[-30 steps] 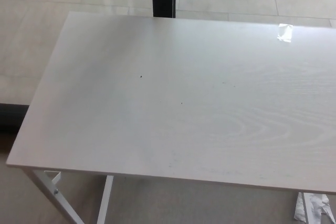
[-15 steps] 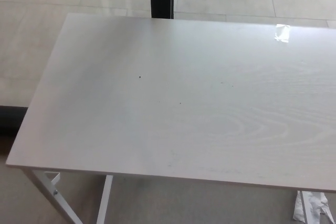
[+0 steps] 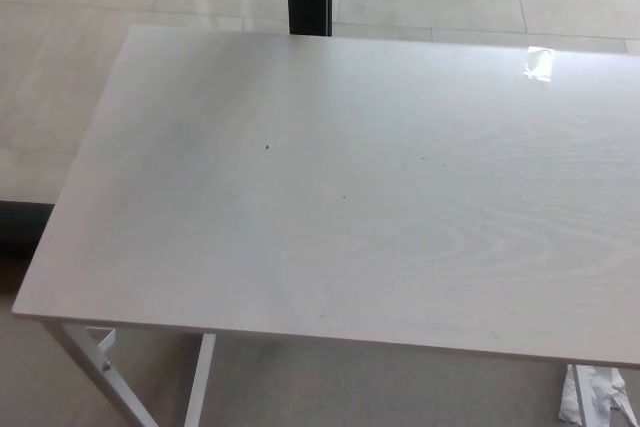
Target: The robot uses both its hands to grab the left and right ends of a football kept in the middle of the desk infront of it, lifts it up and places it in the palm of a person
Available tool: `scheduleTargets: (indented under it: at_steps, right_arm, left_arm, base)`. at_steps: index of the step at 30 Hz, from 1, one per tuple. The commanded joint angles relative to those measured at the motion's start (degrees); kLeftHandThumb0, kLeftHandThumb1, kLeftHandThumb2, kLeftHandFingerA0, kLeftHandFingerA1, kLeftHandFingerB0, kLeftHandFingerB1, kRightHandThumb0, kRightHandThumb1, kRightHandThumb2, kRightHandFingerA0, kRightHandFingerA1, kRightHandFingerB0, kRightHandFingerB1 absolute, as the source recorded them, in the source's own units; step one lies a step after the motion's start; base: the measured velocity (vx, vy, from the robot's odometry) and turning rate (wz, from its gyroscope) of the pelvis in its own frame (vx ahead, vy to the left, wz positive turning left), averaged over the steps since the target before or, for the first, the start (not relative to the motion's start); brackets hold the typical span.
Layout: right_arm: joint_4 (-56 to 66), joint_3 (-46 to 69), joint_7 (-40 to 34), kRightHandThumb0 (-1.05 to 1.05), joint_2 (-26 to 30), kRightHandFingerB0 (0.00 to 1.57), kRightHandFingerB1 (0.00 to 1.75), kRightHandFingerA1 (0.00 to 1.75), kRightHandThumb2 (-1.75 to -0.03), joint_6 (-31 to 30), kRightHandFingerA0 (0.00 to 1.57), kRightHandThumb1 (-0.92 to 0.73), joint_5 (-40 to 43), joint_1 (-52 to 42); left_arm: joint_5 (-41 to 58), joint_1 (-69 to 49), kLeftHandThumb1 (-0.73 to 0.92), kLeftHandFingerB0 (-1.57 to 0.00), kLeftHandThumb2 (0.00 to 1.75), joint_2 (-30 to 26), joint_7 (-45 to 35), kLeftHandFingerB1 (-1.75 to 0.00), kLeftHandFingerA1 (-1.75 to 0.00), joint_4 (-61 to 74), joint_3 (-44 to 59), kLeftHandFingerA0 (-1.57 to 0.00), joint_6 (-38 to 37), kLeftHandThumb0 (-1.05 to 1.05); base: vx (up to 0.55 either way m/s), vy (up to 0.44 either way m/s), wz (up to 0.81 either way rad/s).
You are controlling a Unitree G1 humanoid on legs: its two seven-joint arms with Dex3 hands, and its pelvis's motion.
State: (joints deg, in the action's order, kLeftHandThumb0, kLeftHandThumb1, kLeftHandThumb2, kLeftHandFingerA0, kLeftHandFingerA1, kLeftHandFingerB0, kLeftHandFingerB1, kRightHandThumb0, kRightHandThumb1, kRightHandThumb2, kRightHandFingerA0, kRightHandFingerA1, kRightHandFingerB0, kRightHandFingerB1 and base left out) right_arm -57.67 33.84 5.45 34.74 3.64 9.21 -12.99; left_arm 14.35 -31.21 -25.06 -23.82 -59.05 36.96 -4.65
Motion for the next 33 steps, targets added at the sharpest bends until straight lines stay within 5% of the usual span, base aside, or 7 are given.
scheduleTargets:
  at_steps: [1, 8, 21, 22, 24, 26, 33]
  right_arm:
    - [-1.65, -1.87, 9.13, -0.88, 1.49, 0.07, 0.21, 0.00, -0.89, 4.24, 0.00, -0.58, 0.91, -1.62]
    - [-4.33, -2.49, 11.30, -0.81, 2.26, 0.02, 0.27, 0.12, -0.63, 6.54, 0.00, -0.79, 1.26, -1.30]
    - [-2.58, 5.36, 13.10, -0.73, 3.92, 0.12, 0.40, 0.49, -0.93, -0.31, 0.16, -0.62, 9.45, 5.48]
    - [-1.96, 7.36, 11.16, -0.59, 2.06, 0.25, 0.30, 1.52, -0.61, 2.13, 0.57, -0.61, 10.77, 5.73]
    - [-0.54, 9.06, 8.83, -0.55, -1.43, 0.24, 0.30, 1.36, -0.60, 7.87, 0.56, -0.60, 10.99, 5.10]
    - [1.35, 6.88, 8.39, -0.62, -3.99, 0.14, 0.40, 0.50, -0.79, 12.02, 0.30, -0.49, 7.99, 3.25]
    - [8.45, -1.67, 13.53, -0.60, -2.95, 0.10, 0.39, 0.40, -0.72, 10.32, 0.12, -0.44, 4.21, 4.61]
  left_arm:
    - [5.44, 1.09, 0.52, -0.08, 0.90, -4.40, -6.40, -0.34, -0.42, -5.57, 4.30, -0.02, -3.15, -0.75]
    - [3.07, 1.35, 0.37, 0.00, 0.97, -5.50, -8.57, -0.49, -0.53, -7.60, 1.09, -0.05, -2.87, -0.38]
    - [2.45, 2.83, 0.76, -0.25, 0.63, -7.95, -4.80, -0.35, -0.52, -0.33, -0.62, -0.39, -3.64, -0.76]
    - [3.68, 3.13, 0.71, -0.23, 0.62, -8.28, -6.05, -0.32, -0.51, 0.97, 0.07, -0.39, -2.61, -0.75]
    - [5.69, 2.74, 0.55, -0.15, 0.92, -7.60, -8.52, -0.44, -0.58, 2.39, 1.29, -0.33, -1.50, -0.77]
    - [3.77, 2.97, 0.71, -0.28, 0.62, -6.51, -5.91, -0.32, -0.49, 4.20, -0.09, -0.44, -3.21, -0.74]
    - [2.61, 4.11, 0.69, -0.39, 0.61, -4.64, -2.17, -0.35, -0.54, 15.91, -2.95, -0.46, -1.80, -0.69]
  base:
    - [0.00, 0.000, 0.00]
    - [0.00, 0.000, 0.00]
    - [0.00, 0.000, 0.00]
    - [0.00, 0.000, 0.00]
    - [0.00, 0.000, 0.00]
    - [0.00, 0.000, 0.00]
    - [0.00, 0.000, 0.00]
